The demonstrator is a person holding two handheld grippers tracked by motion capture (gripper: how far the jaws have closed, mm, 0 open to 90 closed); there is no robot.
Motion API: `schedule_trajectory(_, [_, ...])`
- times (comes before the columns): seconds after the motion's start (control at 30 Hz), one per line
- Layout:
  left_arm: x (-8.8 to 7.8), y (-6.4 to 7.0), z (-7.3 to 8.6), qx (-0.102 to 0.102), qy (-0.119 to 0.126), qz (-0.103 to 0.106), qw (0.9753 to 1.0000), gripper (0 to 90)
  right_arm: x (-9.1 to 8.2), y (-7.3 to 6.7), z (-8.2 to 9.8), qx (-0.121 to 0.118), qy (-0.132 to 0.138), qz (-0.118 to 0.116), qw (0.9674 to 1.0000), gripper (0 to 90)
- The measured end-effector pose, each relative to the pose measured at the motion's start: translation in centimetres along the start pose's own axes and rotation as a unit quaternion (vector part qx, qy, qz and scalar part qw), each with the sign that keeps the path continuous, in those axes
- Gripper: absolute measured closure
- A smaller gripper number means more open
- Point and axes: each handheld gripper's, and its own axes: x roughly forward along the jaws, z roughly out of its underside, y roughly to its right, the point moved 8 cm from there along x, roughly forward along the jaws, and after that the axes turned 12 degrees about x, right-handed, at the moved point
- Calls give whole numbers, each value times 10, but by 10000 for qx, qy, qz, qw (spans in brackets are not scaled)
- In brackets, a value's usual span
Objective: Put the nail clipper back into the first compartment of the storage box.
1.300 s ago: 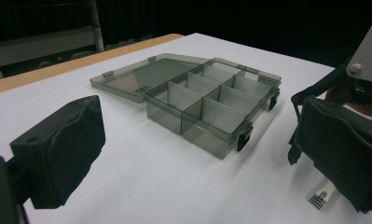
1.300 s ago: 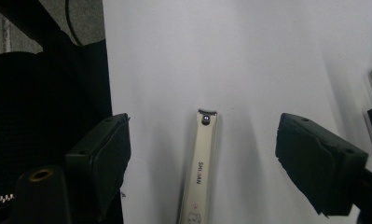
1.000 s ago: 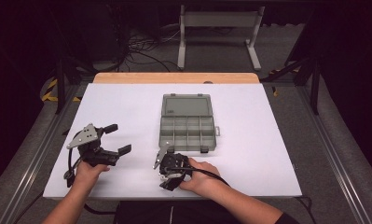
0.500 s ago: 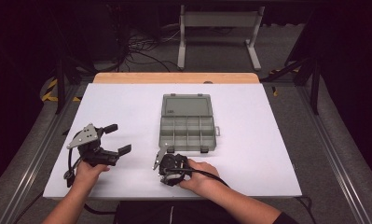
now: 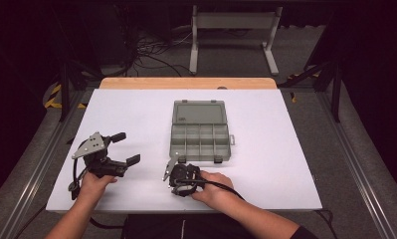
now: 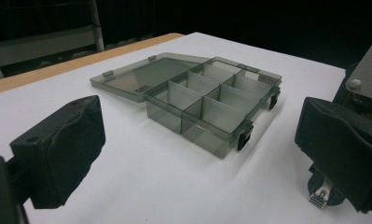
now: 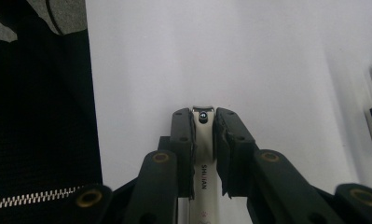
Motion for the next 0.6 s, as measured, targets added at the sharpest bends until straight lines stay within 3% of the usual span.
schedule_trajectory(0.2, [0, 0, 0, 6, 0, 1, 10000, 23, -3, 1, -1, -21, 48, -45, 10000, 784])
schedule_trajectory(0.6, [0, 0, 0, 10, 2, 3, 10000, 23, -24, 8, -10, 105, 499, -100, 9986, 784])
